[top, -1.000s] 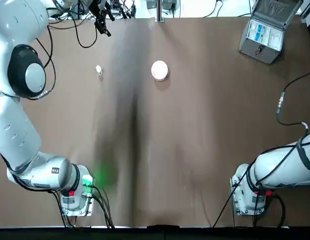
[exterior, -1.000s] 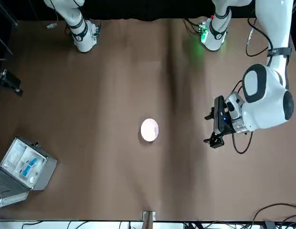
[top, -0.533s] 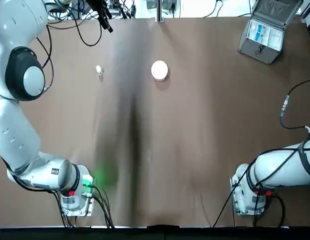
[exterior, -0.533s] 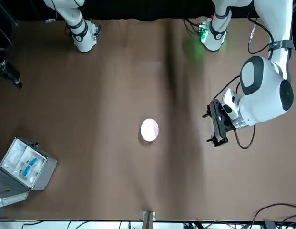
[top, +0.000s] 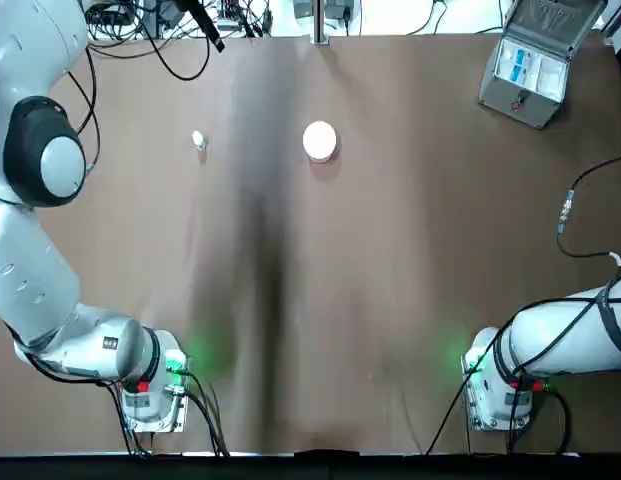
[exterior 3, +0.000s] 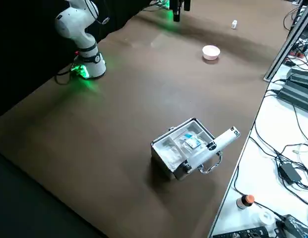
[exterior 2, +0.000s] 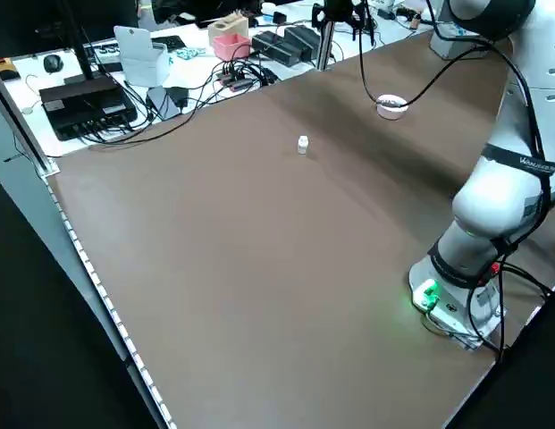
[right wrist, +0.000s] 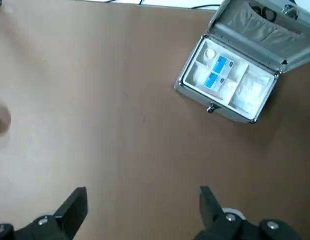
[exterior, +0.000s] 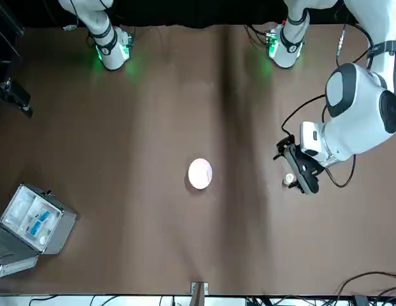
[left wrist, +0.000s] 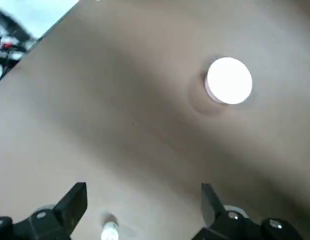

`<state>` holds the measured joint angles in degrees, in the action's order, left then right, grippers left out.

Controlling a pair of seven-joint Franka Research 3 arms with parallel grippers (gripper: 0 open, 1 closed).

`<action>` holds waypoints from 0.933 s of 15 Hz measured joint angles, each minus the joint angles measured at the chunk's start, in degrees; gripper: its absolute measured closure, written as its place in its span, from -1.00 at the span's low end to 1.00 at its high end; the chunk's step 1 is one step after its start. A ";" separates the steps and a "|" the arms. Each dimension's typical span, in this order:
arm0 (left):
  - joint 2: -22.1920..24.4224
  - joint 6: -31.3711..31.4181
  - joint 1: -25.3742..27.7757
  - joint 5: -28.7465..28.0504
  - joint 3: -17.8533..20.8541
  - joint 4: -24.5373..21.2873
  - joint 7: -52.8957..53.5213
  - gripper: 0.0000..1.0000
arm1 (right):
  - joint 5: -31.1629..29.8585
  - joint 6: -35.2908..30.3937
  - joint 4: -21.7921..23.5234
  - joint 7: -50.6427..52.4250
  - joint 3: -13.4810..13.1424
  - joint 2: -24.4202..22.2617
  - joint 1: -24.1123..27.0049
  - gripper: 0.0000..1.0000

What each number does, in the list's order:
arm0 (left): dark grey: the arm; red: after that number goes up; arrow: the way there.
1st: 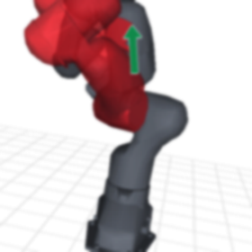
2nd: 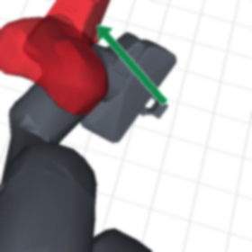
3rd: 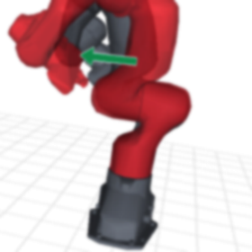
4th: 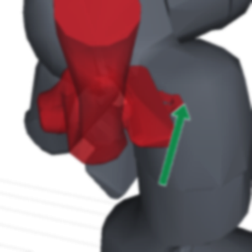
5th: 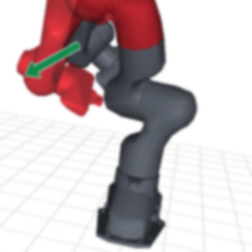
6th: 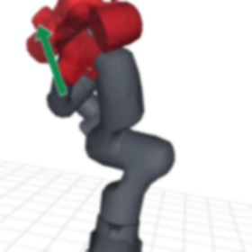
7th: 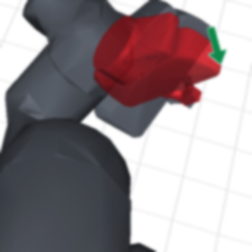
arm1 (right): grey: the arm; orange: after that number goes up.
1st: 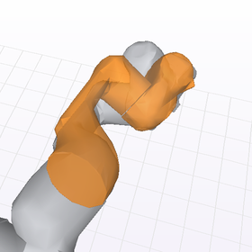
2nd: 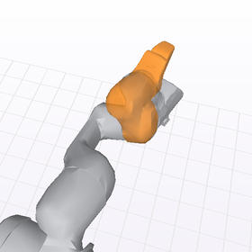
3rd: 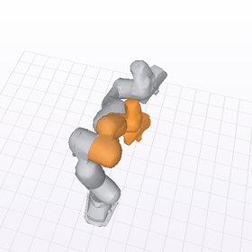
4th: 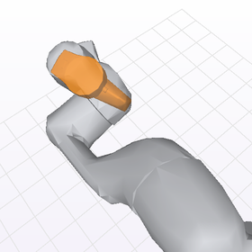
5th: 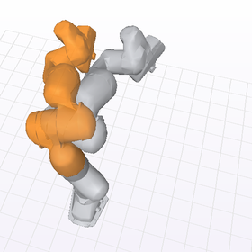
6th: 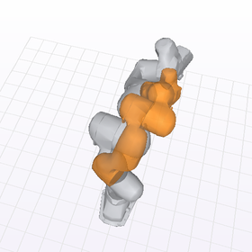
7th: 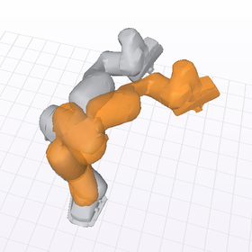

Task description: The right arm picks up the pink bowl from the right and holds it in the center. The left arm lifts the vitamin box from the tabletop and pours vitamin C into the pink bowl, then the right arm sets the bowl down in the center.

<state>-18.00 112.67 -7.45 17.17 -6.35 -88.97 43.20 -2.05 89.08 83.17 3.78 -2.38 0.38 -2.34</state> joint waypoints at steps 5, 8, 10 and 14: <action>0.62 -0.04 -0.02 -2.02 0.00 0.03 -17.84 -1.00 | 2.13 -0.94 1.11 -0.01 -0.63 0.06 0.42 -0.97; 1.19 -0.13 -0.04 -5.61 0.01 0.03 -30.34 -1.00 | 3.32 -0.94 2.47 0.02 -1.08 0.11 2.17 -0.97; 1.46 -0.70 -0.04 -7.70 0.02 0.03 -34.44 -1.00 | 3.34 -0.81 2.47 0.02 -1.10 0.03 2.27 -0.97; 1.99 -2.43 0.12 -13.41 0.22 0.05 -39.41 -1.00 | 3.40 -0.93 2.45 0.00 -1.12 -0.01 2.39 -0.97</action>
<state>-16.01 110.24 -7.33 3.76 -6.13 -88.93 3.79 1.35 88.15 85.62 3.78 -3.51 0.37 0.05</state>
